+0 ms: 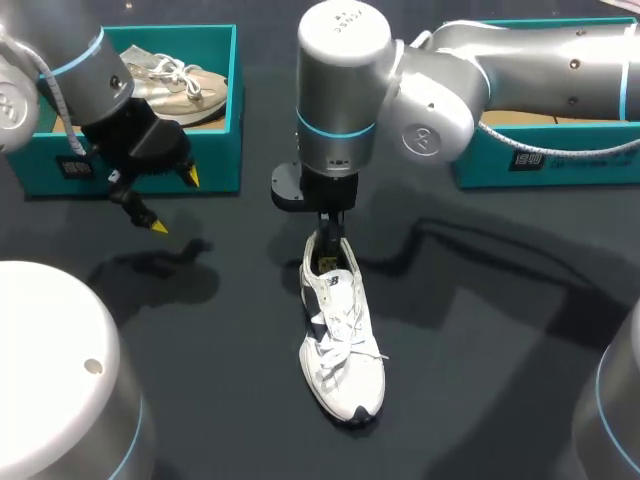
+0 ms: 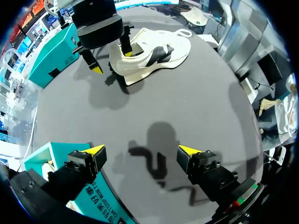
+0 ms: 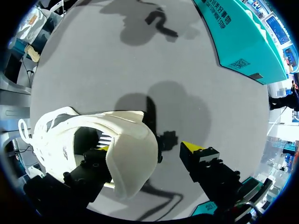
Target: Take the shoe out of the shoebox, open the shoe tongue, remove and reinsert the insole, then place the shoe into the shoebox
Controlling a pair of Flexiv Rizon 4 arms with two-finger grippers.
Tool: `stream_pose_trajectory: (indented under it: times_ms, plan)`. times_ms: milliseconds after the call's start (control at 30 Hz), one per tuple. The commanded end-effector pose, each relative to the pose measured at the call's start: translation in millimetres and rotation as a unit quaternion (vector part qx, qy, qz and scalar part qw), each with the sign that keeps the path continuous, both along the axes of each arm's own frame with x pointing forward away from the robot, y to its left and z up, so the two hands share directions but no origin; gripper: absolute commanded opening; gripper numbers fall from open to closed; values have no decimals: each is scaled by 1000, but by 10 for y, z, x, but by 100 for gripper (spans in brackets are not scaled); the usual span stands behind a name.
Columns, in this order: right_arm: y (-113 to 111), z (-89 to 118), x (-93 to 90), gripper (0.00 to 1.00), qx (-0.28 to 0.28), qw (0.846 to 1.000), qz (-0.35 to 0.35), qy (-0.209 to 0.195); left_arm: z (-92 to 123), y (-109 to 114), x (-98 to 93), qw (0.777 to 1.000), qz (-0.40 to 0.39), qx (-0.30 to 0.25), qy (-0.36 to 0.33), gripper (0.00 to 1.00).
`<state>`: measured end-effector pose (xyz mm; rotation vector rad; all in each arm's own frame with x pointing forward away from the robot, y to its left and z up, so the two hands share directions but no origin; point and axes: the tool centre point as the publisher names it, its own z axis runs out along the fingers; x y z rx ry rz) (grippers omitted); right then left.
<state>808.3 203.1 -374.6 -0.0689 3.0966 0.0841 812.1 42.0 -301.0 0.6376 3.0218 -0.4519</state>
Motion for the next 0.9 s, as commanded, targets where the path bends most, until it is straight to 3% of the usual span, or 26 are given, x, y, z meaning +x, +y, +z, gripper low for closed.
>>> stream_pose_trajectory:
  times_ms: [33,400,500,633,833,900]
  plan:
    - [4,-54,0,75,2,1000,2,4,0,0,-6,1000,0,1,-1,100]
    - [52,-82,-33,62,6,1000,8,9,0,0,-6,1000,0,1,-1,100]
    - [53,-89,-42,49,5,1000,9,10,0,0,-6,1000,0,1,-1,100]
    - [53,-96,-55,41,3,1000,9,11,0,0,-6,1000,0,1,-1,100]
    - [75,-67,-88,0,0,1000,9,12,0,0,-6,1000,0,1,-1,100]
    - [63,-44,-91,0,-1,1000,7,10,0,0,-6,1000,0,1,-1,100]
